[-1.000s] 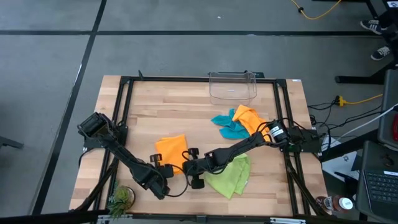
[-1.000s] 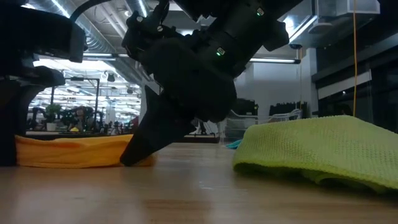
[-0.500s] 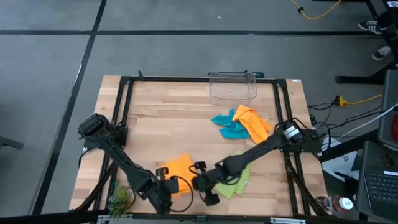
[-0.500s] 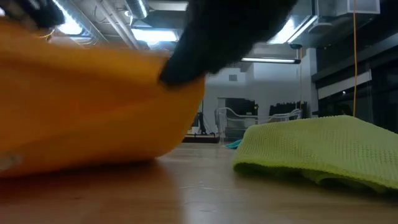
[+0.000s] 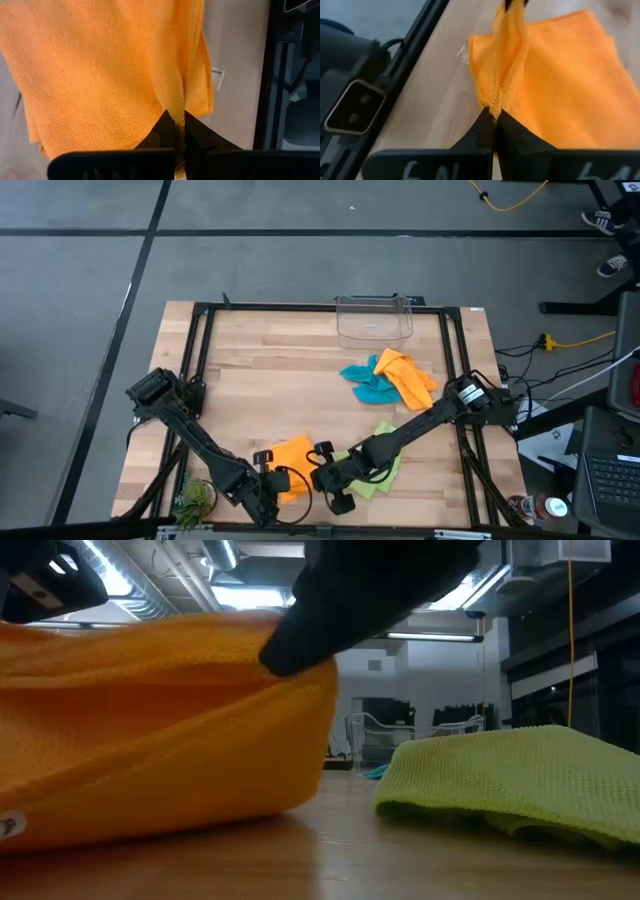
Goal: Fold microfiber towels
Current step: Fold the left yellow microfiber cloth
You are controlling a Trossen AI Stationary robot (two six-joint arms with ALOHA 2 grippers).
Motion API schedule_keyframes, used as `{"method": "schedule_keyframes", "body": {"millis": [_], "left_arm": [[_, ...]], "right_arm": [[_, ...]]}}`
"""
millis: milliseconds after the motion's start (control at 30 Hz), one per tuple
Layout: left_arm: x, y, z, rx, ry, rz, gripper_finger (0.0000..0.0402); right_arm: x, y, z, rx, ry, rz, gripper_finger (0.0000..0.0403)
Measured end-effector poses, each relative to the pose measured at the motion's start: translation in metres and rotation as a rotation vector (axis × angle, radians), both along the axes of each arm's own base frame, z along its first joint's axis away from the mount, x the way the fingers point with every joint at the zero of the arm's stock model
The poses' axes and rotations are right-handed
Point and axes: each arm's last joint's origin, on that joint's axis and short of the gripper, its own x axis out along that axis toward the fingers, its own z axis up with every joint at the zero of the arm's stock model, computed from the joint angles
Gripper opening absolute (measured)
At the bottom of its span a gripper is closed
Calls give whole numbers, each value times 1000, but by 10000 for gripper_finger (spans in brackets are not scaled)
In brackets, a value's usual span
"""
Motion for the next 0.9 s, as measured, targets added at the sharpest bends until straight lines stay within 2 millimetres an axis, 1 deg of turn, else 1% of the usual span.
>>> {"method": "schedule_keyframes", "body": {"millis": [133, 233, 367, 533, 667, 800, 900], "left_arm": [[3, -4, 2, -49, -31, -2, 1], [10, -10, -1, -129, -52, 6, 16], [15, -15, -12, -187, -24, 1, 60], [18, -16, -29, -195, 27, 57, 129], [22, -19, -40, -209, 25, 56, 178], [25, -22, -43, -210, -20, 67, 211], [27, -21, -44, -197, -46, 104, 222]], "right_arm": [[2, -6, -1, -8, 15, -22, 4], [2, -5, -1, -6, 13, -19, 4], [1, -4, -1, -3, 17, -12, 4], [1, -5, -1, 10, 23, -25, 7], [1, -4, -1, 16, 25, -30, 8], [1, -5, -1, 16, 25, -31, 6], [1, -5, -1, 17, 25, -31, 6]]}}
